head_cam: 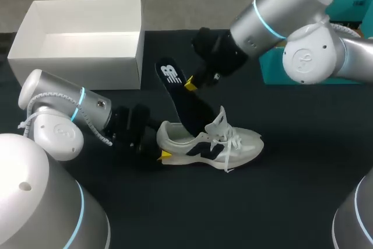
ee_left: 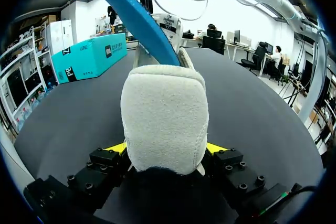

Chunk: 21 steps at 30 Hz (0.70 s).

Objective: Take the shoe out of the shoebox, open the shoe tongue, remove and reinsert the insole, then place the shoe into the shoebox

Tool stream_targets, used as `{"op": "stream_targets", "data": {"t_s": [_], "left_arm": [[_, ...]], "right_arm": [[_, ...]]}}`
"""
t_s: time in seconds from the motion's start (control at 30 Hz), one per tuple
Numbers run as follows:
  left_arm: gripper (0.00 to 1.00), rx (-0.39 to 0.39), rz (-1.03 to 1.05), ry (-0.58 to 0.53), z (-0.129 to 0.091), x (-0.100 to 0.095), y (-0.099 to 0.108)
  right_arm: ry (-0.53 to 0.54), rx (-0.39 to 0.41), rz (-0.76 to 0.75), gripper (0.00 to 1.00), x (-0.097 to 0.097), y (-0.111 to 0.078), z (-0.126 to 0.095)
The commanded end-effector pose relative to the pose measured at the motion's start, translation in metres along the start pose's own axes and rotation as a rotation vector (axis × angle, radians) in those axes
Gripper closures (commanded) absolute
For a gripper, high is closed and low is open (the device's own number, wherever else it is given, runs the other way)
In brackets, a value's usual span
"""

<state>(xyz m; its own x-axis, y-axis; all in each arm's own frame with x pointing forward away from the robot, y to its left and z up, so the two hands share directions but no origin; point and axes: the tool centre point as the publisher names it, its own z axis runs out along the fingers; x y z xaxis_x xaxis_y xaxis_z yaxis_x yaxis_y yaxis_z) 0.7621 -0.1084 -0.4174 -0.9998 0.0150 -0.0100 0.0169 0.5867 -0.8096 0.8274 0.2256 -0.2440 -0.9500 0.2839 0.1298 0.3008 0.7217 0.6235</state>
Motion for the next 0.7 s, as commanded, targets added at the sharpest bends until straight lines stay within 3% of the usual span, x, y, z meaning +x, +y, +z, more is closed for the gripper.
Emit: {"op": "stream_targets", "data": {"t_s": [0.03, 0.33, 0.7], "left_arm": [[1.00, -0.003, 0.000, -0.001, 0.000, 0.001, 0.000], [1.00, -0.003, 0.000, -0.001, 0.000, 0.001, 0.000], [1.00, -0.003, 0.000, -0.001, 0.000, 0.001, 0.000]], "right_arm": [[-0.027, -0.054, 0.023, 1.00, 0.011, -0.002, -0.035], [-0.045, -0.157, 0.024, 1.00, 0.026, 0.012, -0.084], [-0.107, -0.193, 0.023, 1.00, 0.034, 0.033, -0.122]]}}
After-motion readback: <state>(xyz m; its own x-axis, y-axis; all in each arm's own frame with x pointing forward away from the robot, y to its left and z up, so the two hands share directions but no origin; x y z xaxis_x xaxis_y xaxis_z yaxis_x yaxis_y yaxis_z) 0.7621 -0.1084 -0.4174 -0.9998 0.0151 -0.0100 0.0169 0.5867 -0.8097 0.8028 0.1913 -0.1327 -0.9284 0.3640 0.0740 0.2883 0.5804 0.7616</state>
